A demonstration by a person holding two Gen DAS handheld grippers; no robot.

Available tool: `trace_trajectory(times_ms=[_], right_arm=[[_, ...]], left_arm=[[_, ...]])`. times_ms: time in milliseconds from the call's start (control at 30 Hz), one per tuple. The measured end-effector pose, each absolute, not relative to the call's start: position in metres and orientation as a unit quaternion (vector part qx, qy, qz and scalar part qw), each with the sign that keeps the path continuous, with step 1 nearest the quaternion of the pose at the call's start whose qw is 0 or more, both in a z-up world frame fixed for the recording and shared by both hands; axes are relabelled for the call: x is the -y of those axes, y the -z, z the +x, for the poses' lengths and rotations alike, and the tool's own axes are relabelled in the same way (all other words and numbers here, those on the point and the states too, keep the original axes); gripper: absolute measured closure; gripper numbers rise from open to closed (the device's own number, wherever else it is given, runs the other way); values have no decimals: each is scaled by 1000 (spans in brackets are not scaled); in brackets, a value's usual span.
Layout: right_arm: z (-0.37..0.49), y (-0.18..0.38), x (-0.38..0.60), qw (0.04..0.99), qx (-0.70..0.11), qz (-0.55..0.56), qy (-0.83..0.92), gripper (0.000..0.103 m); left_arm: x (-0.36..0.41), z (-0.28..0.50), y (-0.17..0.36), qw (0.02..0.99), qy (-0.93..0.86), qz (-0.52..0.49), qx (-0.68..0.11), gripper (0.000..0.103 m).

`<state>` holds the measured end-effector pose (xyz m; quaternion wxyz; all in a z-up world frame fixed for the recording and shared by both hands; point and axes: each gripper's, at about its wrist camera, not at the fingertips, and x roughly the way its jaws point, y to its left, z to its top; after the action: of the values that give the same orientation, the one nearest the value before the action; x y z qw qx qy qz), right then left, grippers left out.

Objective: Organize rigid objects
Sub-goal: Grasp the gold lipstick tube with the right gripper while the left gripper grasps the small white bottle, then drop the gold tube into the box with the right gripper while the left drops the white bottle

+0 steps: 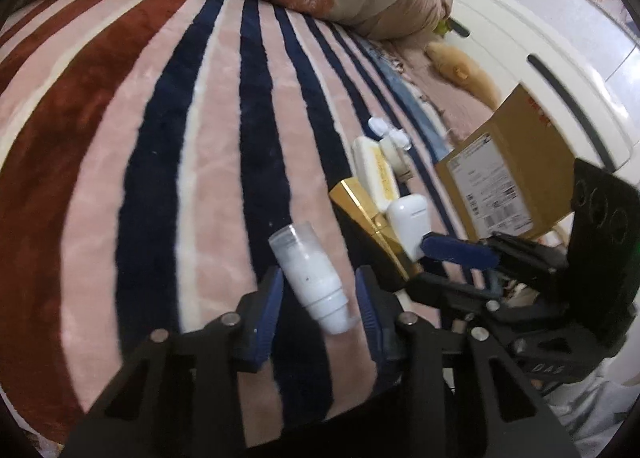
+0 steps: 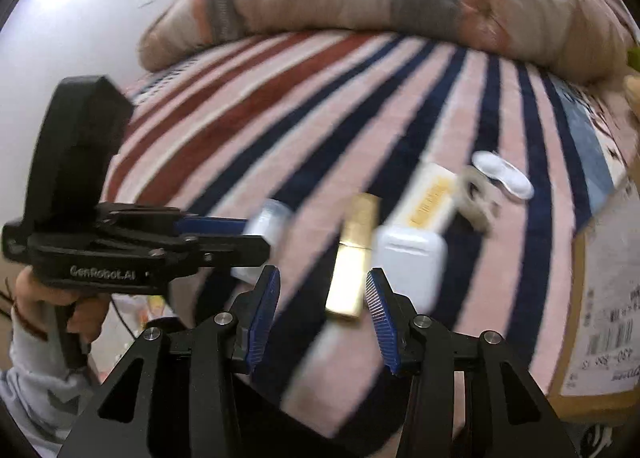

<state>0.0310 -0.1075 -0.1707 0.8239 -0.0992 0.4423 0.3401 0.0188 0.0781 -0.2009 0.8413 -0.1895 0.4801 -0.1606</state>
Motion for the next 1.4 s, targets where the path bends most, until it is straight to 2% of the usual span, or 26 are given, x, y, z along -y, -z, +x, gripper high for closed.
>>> trace_trajectory(times_ms=[67,133,200,467,900,1133,1400], right_arm=[[36,175,107,820,-448,-94,-343,64],[39,177,102,816,-451,-99,-347,82],[43,177,97,820,-455,-104,-331,85],[52,184,78,820,-464,-113,-315,86],[68,188,53,833,-449,-134,-295,90],[34,117,86,857,-377,-92,-339,90],[-14,34,189,906,-277,-48,-317,90]], left_arm=[[-71,21,203,847,148,-174,-480,71],[-66,23,203,854,129,-147,-481,79],[-64,22,202,857,126,-137,-481,80],[-85,13,188,868,97,-102,-477,80],[-93,17,201,873,79,-110,-469,82],[-76,4,132,900,99,-89,-415,82],[20,8,25,918,210,-43,-335,82]])
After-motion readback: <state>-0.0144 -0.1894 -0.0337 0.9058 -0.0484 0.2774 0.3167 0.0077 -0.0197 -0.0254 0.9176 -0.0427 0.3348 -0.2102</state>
